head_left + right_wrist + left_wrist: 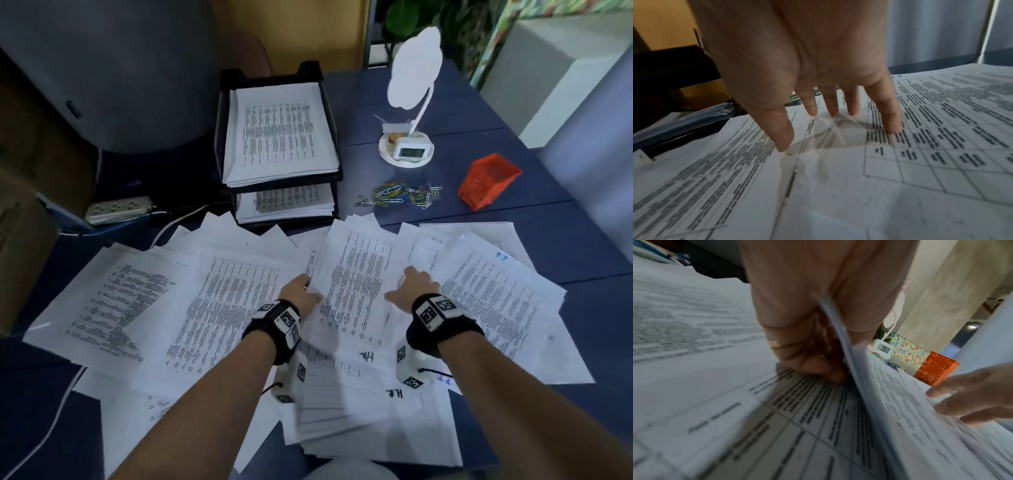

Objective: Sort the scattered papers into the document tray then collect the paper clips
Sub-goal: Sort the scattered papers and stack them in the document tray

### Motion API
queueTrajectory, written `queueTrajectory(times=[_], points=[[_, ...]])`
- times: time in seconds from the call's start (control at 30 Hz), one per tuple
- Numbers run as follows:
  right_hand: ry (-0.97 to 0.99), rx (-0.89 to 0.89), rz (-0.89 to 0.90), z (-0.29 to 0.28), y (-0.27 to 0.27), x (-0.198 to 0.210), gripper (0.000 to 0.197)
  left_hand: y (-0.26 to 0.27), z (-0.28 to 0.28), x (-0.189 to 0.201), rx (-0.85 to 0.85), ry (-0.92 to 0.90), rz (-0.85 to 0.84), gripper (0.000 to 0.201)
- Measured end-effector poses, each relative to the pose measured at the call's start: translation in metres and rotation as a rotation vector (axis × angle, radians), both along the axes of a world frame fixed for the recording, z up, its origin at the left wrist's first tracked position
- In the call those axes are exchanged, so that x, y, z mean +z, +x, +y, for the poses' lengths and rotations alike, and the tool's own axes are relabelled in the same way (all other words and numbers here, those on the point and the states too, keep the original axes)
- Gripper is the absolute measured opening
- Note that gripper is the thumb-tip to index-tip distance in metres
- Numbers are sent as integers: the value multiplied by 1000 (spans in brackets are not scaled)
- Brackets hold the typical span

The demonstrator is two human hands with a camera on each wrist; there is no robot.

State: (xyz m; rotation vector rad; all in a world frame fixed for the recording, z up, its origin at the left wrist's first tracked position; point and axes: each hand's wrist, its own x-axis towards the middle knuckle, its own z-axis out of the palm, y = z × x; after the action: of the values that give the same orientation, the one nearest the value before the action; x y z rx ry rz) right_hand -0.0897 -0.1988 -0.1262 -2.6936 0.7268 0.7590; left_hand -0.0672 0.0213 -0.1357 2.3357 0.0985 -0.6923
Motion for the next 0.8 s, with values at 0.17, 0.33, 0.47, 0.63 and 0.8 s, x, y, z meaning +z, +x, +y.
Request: queueTrajectory(times=[0.17, 0.33, 0.47, 0.63, 0.8], points=[[88, -57, -43, -6, 3, 1, 66, -6, 12, 4, 112, -103, -51, 32], [64, -34, 6, -5, 5, 3, 65, -6, 52, 12, 280, -152, -94, 22], [61, -20, -58, 1, 6, -1, 71, -15, 85, 15, 404, -248, -66, 26], [739, -236, -377, 21, 10, -2, 68, -26, 99, 18, 517, -420, -72, 14], [1133, -338, -492, 41, 21, 28, 34, -20, 94, 37, 470, -525, -84, 17]])
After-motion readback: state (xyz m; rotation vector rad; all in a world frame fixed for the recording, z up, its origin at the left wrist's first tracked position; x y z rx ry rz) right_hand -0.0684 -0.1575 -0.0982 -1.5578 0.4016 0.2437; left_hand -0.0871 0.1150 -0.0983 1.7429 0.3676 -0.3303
